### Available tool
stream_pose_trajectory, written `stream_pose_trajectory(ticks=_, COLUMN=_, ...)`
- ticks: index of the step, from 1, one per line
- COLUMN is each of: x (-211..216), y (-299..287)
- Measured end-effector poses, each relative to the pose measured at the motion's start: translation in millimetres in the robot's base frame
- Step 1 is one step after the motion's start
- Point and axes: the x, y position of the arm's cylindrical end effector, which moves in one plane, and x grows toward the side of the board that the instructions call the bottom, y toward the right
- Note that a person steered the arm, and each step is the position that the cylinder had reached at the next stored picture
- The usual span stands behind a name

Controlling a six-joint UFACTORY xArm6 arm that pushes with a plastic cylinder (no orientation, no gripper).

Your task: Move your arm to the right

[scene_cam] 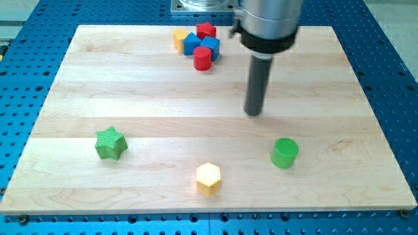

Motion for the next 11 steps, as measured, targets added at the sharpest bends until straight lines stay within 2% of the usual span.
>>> stream_pose_trajectory(ticks=7, x=4.5, y=61.9)
stream_pose_trajectory(ticks=11, x=4.8, y=65.1)
